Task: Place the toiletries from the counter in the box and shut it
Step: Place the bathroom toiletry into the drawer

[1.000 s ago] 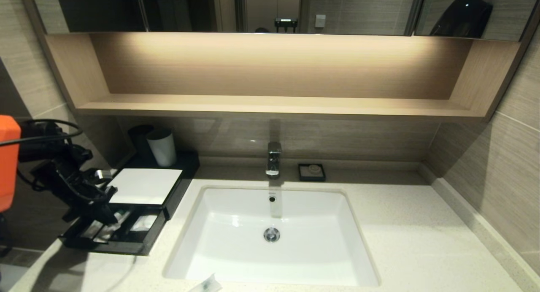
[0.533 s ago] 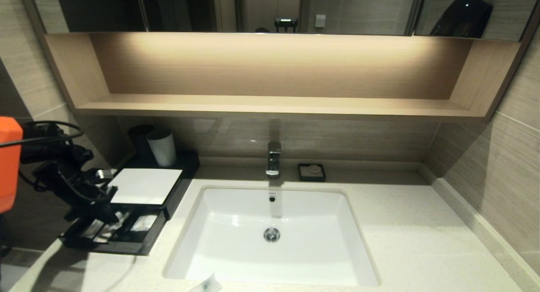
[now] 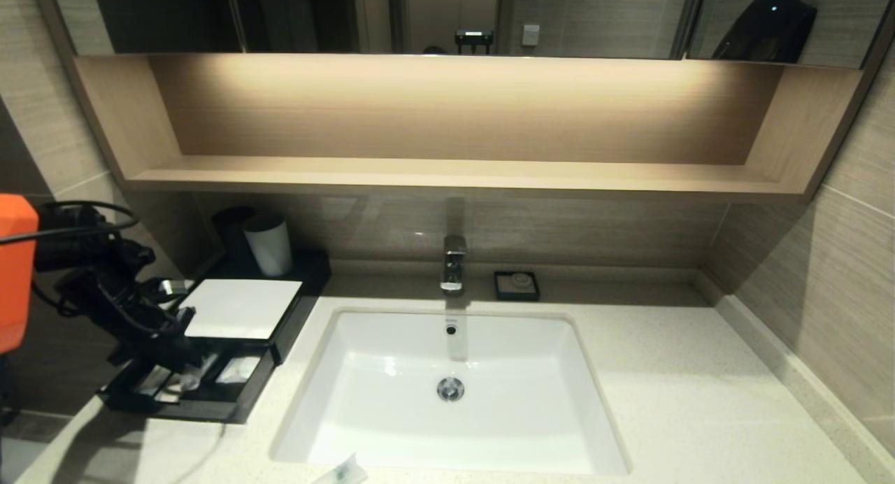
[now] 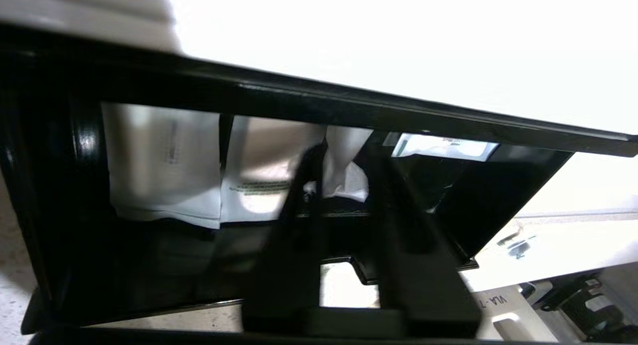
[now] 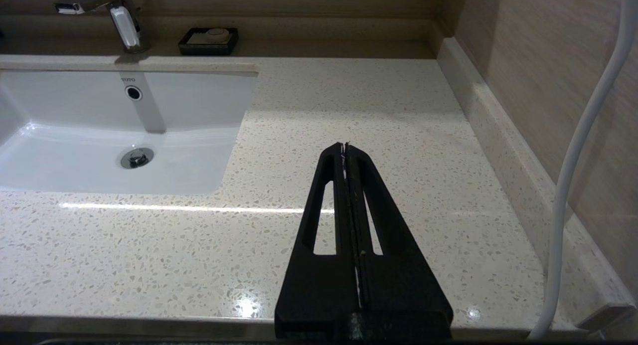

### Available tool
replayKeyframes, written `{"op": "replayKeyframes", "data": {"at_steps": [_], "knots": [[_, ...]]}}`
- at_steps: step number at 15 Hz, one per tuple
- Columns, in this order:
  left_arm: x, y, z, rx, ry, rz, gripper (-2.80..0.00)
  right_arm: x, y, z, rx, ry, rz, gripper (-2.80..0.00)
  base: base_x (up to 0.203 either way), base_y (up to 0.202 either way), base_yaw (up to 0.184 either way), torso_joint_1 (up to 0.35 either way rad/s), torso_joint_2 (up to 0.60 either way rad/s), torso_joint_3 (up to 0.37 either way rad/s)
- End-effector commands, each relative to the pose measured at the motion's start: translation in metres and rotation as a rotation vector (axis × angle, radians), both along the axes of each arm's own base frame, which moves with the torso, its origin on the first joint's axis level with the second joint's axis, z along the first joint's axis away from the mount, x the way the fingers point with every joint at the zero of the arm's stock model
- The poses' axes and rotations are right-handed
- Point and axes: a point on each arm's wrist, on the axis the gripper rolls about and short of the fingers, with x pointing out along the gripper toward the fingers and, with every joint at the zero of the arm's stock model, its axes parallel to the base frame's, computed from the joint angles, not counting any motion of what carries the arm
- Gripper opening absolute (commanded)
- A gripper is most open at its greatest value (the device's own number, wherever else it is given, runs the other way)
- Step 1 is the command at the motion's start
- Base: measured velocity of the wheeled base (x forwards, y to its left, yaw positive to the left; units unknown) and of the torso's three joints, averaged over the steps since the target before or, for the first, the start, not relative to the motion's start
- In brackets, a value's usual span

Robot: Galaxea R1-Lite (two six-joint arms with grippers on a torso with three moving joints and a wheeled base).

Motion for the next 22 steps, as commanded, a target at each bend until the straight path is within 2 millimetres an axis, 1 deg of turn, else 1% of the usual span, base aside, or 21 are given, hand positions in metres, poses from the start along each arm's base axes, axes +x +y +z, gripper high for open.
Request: {"op": "replayKeyframes", "data": {"at_steps": [1, 3, 6, 8, 10, 12, 15, 17, 18, 19, 20, 22], "knots": [[-0.002, 0.0, 0.003, -0.006, 0.001, 0.001, 0.0, 0.0, 0.0, 0.0, 0.0, 0.0, 0.0, -2.8, 0.0, 0.0, 0.0, 0.0, 0.0, 0.0], [-0.003, -0.001, 0.008, -0.021, -0.011, 0.001, 0.0, 0.0, 0.0, 0.0, 0.0, 0.0, 0.0, -2.8, 0.0, 0.0, 0.0, 0.0, 0.0, 0.0], [-0.008, -0.003, 0.02, -0.018, -0.025, 0.002, 0.0, 0.0, 0.0, 0.0, 0.0, 0.0, 0.0, -2.8, 0.0, 0.0, 0.0, 0.0, 0.0, 0.0], [-0.013, -0.005, 0.03, -0.022, -0.027, 0.001, 0.0, 0.0, 0.0, 0.0, 0.0, 0.0, 0.0, -2.8, 0.0, 0.0, 0.0, 0.0, 0.0, 0.0], [-0.022, -0.006, 0.045, -0.035, -0.031, 0.004, 0.0, 0.0, 0.0, 0.0, 0.0, 0.0, 0.001, -2.8, 0.0, 0.0, 0.0, 0.0, 0.0, 0.0], [-0.037, -0.01, 0.068, -0.044, -0.038, 0.006, 0.0, 0.0, 0.0, 0.0, 0.0, 0.0, 0.0, -2.8, 0.0, 0.0, 0.0, 0.0, 0.0, 0.0], [-0.065, -0.019, 0.103, -0.049, -0.07, 0.009, 0.0, 0.0, 0.0, 0.0, 0.0, 0.0, 0.0, -2.8, 0.0, 0.0, 0.0, 0.0, 0.0, 0.0], [-0.084, -0.027, 0.118, -0.043, -0.082, 0.0, 0.0, 0.0, 0.0, 0.0, 0.0, 0.0, 0.0, -2.8, 0.0, 0.0, 0.0, 0.0, 0.0, 0.0], [-0.093, -0.03, 0.123, -0.042, -0.086, -0.012, 0.0, 0.0, 0.0, 0.0, 0.0, 0.0, 0.0, -2.8, 0.0, 0.0, 0.0, 0.0, 0.0, 0.0], [-0.102, -0.034, 0.126, -0.039, -0.089, -0.033, -2.11, 0.0, 0.0, 0.0, 0.0, 0.0, 0.001, -2.8, 0.0, 0.0, 0.0, 0.0, 0.0, 0.0], [-0.111, -0.037, 0.127, -0.035, -0.092, -0.058, -2.8, 0.0, 0.0, 0.0, 0.0, 0.0, 0.0, -2.8, 0.0, 0.0, 0.0, 0.0, 0.0, 0.0], [-0.13, -0.045, 0.128, -0.027, -0.103, -0.145, -2.8, 0.0, 0.0, 0.0, 0.0, 0.0, 0.0, -2.8, 0.0, 0.0, 0.0, 0.0, 0.0, 0.0]]}}
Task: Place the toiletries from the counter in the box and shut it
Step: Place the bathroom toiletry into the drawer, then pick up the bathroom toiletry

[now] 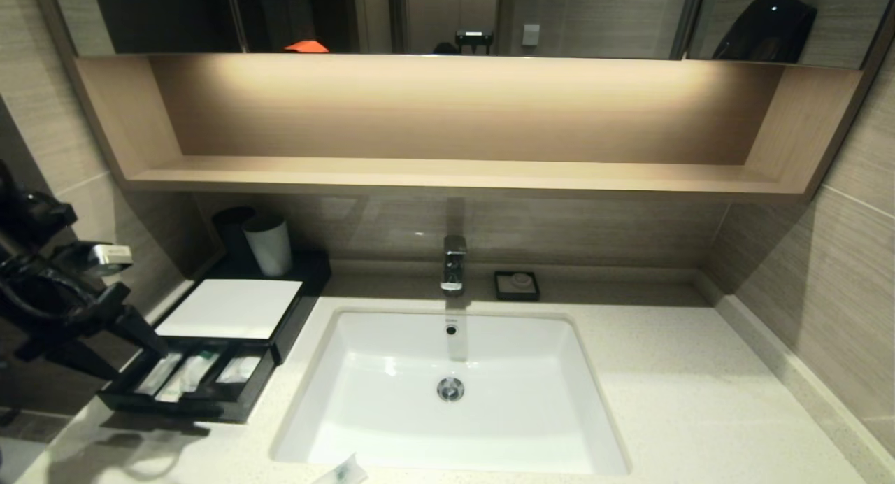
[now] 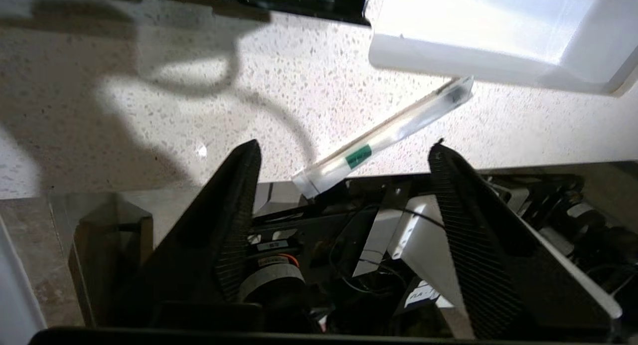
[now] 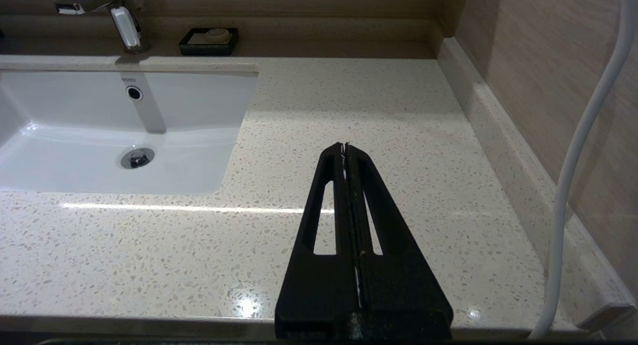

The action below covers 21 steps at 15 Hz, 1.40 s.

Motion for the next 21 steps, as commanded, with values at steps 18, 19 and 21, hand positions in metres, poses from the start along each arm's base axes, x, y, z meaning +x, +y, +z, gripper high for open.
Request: {"op": "replayKeyframes", "data": {"at_steps": [18, 19, 21], "knots": [[-0.137, -0.094, -0.034, 0.397, -0.348, -0.897, -2.8, 0.0, 0.0, 0.0, -0.001, 0.0, 0.0, -2.8, 0.0, 0.0, 0.0, 0.0, 0.0, 0.0], [-0.148, -0.095, -0.035, 0.409, -0.37, -0.948, -2.8, 0.0, 0.0, 0.0, -0.001, 0.0, 0.0, -2.8, 0.0, 0.0, 0.0, 0.0, 0.0, 0.0], [-0.167, -0.097, -0.044, 0.409, -0.38, -1.018, -2.8, 0.0, 0.0, 0.0, -0.001, 0.0, 0.0, -2.8, 0.0, 0.0, 0.0, 0.0, 0.0, 0.0]]}}
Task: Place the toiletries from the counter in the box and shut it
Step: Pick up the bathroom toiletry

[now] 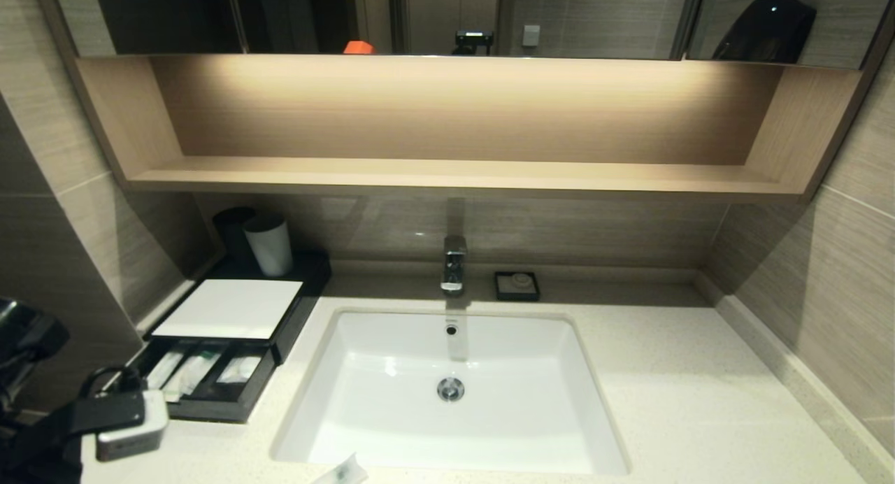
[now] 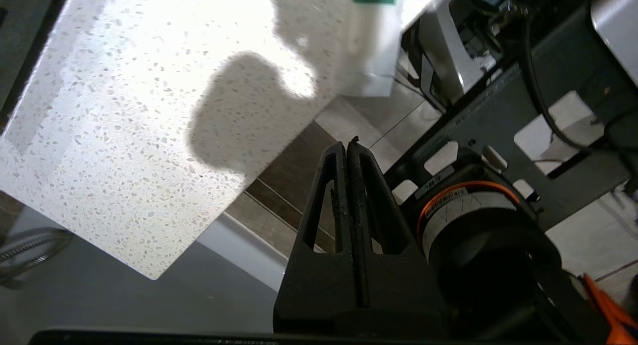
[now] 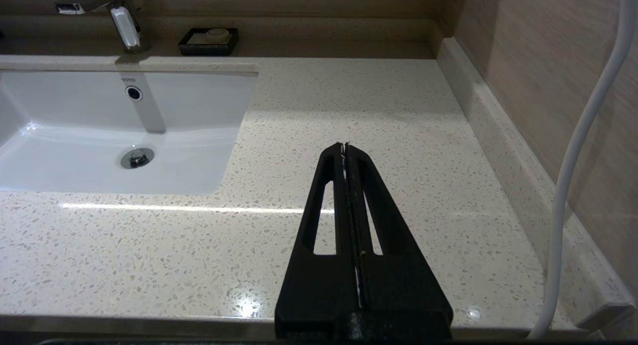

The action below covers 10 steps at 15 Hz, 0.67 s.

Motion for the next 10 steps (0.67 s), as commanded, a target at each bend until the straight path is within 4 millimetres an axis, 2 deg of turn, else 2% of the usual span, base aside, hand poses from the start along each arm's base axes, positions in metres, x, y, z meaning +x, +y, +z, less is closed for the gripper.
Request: {"op": "replayKeyframes", "data": {"at_steps": [1, 6, 10], "knots": [[-0.022, -0.002, -0.005, 0.005, -0.017, -0.046, -2.8, 0.0, 0.0, 0.0, 0.0, 0.0, 0.0, -2.8, 0.0, 0.0, 0.0, 0.0, 0.0, 0.0], [-0.031, -0.003, -0.006, -0.008, -0.033, -0.053, -2.8, 0.0, 0.0, 0.0, 0.0, 0.0, 0.0, -2.8, 0.0, 0.0, 0.0, 0.0, 0.0, 0.0], [-0.018, -0.004, 0.011, -0.038, -0.099, -0.065, -2.8, 0.0, 0.0, 0.0, 0.0, 0.0, 0.0, -2.8, 0.0, 0.0, 0.0, 0.0, 0.0, 0.0]]}}
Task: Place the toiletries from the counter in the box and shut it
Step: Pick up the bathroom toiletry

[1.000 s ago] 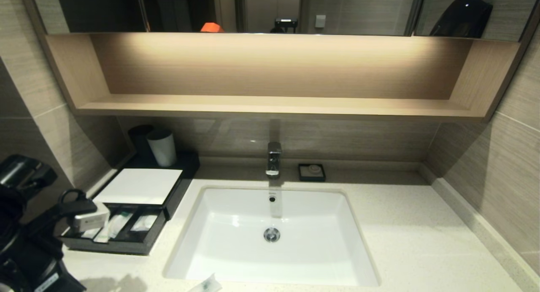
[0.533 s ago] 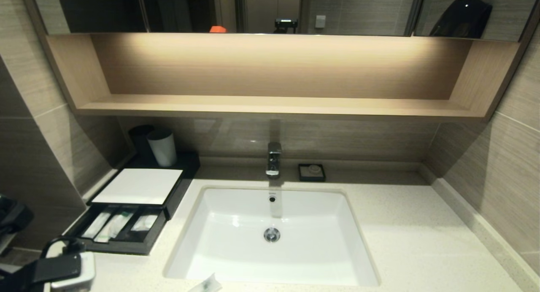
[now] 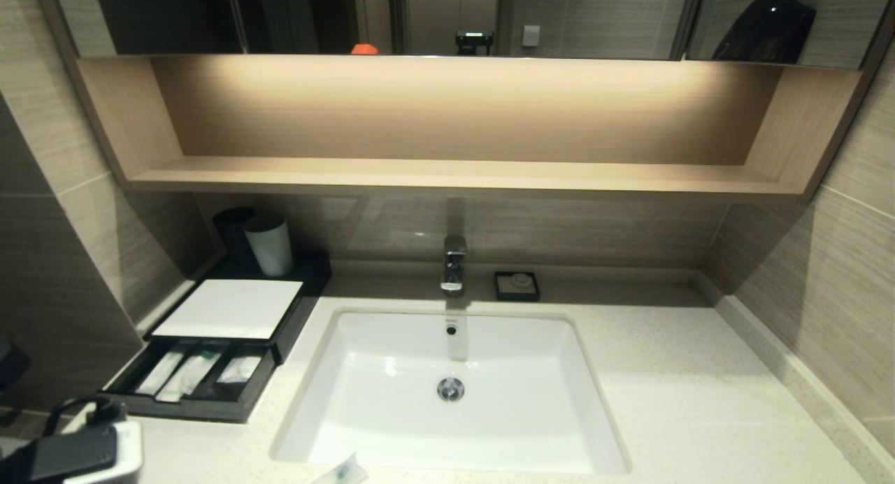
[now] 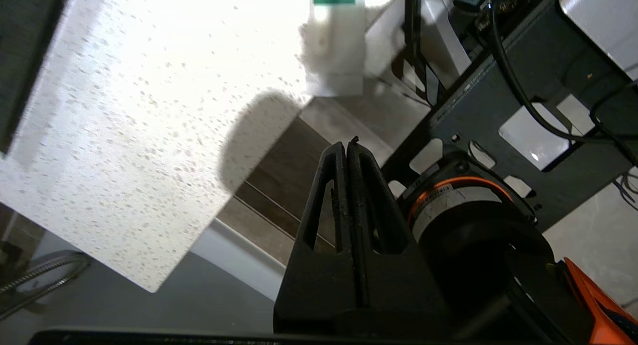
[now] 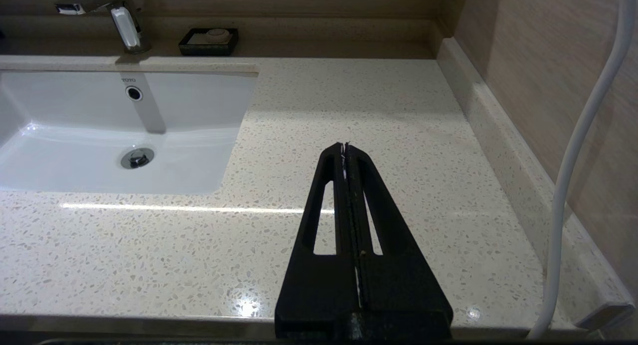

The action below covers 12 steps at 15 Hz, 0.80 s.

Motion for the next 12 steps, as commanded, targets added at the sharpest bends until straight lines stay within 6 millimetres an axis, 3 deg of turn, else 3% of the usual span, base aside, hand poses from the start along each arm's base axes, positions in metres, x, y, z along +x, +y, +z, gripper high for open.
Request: {"op": "replayKeyframes", "data": {"at_steps": [1, 6, 12], "knots": [[0.012, -0.004, 0.011, -0.011, -0.032, -0.037, -2.8, 0.0, 0.0, 0.0, 0.0, 0.0, 0.0, -2.8, 0.0, 0.0, 0.0, 0.0, 0.0, 0.0], [0.055, -0.023, 0.019, -0.035, 0.013, -0.094, -2.8, 0.0, 0.0, 0.0, 0.0, 0.0, 0.0, -2.8, 0.0, 0.0, 0.0, 0.0, 0.0, 0.0], [0.106, -0.078, 0.018, -0.09, 0.119, -0.029, -2.8, 0.0, 0.0, 0.0, 0.0, 0.0, 0.0, -2.8, 0.0, 0.0, 0.0, 0.0, 0.0, 0.0]]}}
